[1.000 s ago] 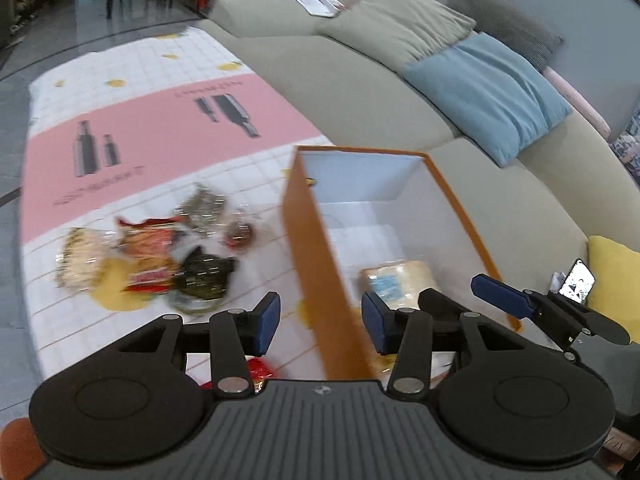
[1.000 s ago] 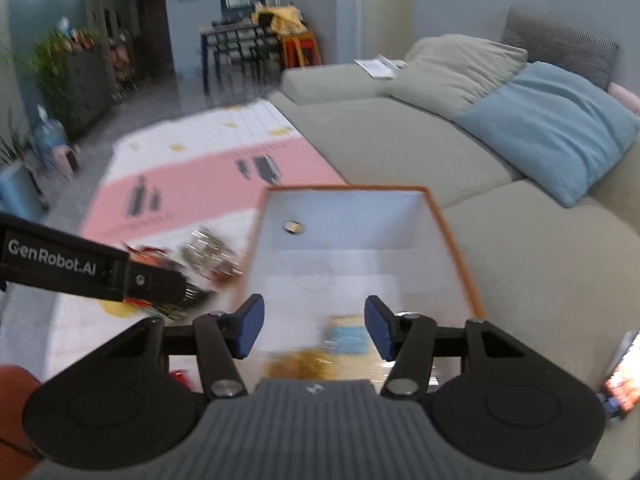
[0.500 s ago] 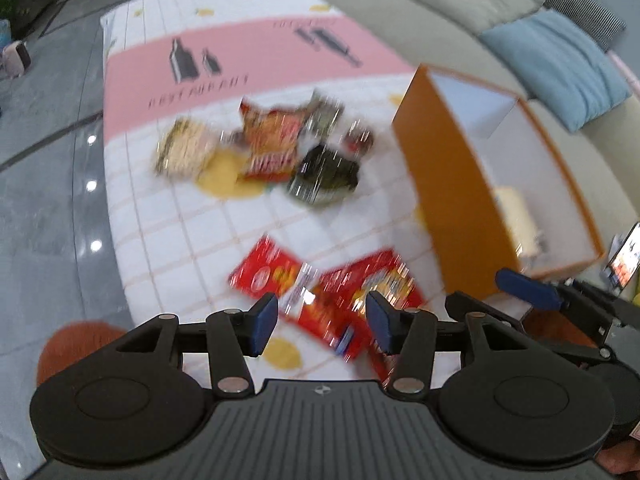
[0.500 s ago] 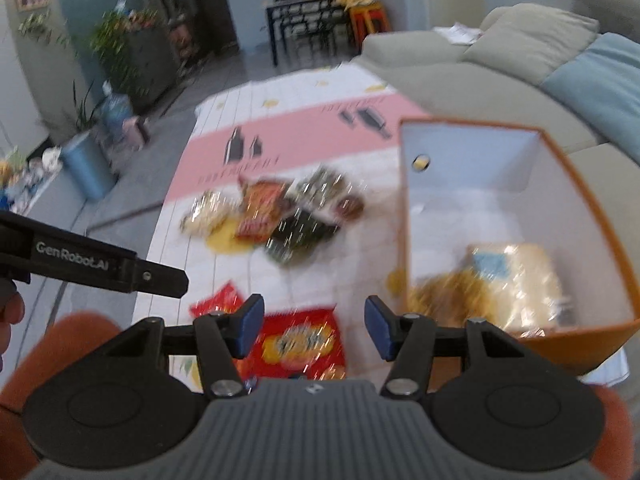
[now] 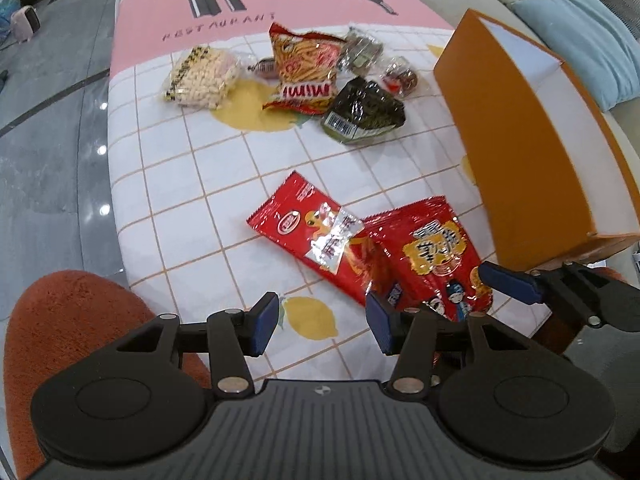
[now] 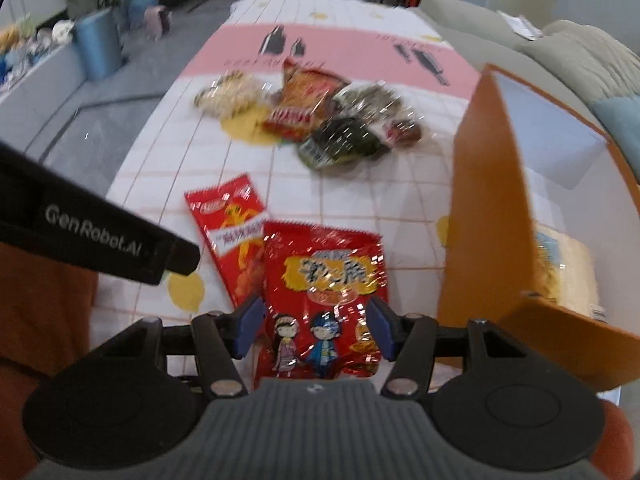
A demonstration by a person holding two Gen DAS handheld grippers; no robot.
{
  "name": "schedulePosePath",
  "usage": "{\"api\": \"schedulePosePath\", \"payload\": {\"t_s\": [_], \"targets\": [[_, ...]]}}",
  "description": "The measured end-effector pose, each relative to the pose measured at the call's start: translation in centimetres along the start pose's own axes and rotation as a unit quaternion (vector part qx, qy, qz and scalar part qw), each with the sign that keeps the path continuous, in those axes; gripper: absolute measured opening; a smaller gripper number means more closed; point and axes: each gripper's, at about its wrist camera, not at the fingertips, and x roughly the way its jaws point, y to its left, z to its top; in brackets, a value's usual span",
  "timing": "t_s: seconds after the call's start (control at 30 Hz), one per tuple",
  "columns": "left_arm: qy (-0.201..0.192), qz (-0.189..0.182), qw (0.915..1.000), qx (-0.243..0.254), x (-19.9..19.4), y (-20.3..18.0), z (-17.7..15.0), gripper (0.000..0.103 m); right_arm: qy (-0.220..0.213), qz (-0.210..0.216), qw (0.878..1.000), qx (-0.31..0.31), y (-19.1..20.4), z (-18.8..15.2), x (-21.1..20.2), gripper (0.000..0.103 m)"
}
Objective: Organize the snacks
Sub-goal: 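Move both tools back to the red snack packets on the cloth, then grasp a red packet with the right tool while the left grasps another red packet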
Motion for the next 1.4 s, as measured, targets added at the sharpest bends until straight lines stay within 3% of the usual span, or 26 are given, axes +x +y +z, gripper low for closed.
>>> {"api": "schedulePosePath", "payload": {"t_s": [0.13, 0.33, 0.4, 0.5, 0.57, 0.67, 0.8, 0.93, 1.03, 1.1, 1.17, 1.23, 1.4], "targets": [[0.013, 0.001, 0.9999, -0.003, 0.9, 0.3, -0.1, 0.059, 0.022, -0.016, 0.999, -0.02, 0.5, -0.1, 1.5, 0.058], [0.02, -0.011, 0.9997, -0.011, 1.6, 0.6, 0.1, 0.059, 0.01, -0.04, 0.998, -0.054, 1.0, -0.4, 2.5, 0.067], [0.017, -0.021, 0.9994, -0.02, 1.8, 0.8, 0.1, 0.059, 0.008, -0.049, 0.996, -0.074, 1.3, -0.4, 2.7, 0.066], [0.019, -0.037, 0.9983, -0.041, 2.2, 1.3, 0.3, 0.059, 0.01, -0.052, 0.995, -0.084, 1.3, -0.2, 2.5, 0.057], [0.021, -0.048, 0.997, -0.058, 2.5, 1.7, 0.3, 0.059, 0.011, -0.039, 0.997, -0.059, 0.5, 0.2, 2.1, 0.051], [0.017, -0.057, 0.9953, -0.076, 2.9, 2.0, 0.4, 0.059, -0.002, -0.027, 0.999, -0.03, -0.6, 1.1, 1.0, 0.03], [0.016, -0.063, 0.9926, -0.103, 3.7, 2.2, 0.9, 0.059, -0.014, 0.013, 0.999, 0.043, -2.9, 2.2, -0.1, 0.022], [0.013, -0.056, 0.9927, -0.106, 4.3, 1.7, 1.3, 0.06, -0.026, 0.099, 0.981, 0.168, -6.2, 2.8, -0.6, 0.02], [0.006, -0.045, 0.9949, -0.09, 4.5, 1.1, 1.5, 0.06, -0.011, 0.137, 0.962, 0.237, -7.8, 2.2, 0.2, 0.02], [-0.004, -0.036, 0.9967, -0.073, 4.6, 0.5, 1.5, 0.056, -0.005, 0.156, 0.948, 0.278, -8.6, 1.4, 0.8, 0.021], [-0.011, -0.02, 0.9985, -0.051, 4.6, -0.2, 1.5, 0.042, -0.006, 0.16, 0.945, 0.287, -8.8, 1.3, 0.8, 0.023], [-0.019, -0.005, 0.9993, -0.032, 4.8, -0.6, 1.5, 0.036, -0.007, 0.145, 0.95, 0.278, -8.6, 1.4, 0.7, 0.03], [-0.036, -0.004, 0.9992, -0.018, 4.4, -0.8, 1.7, 0.014, -0.014, 0.123, 0.962, 0.242, -7.8, 1.6, 0.2, 0.031]]}}
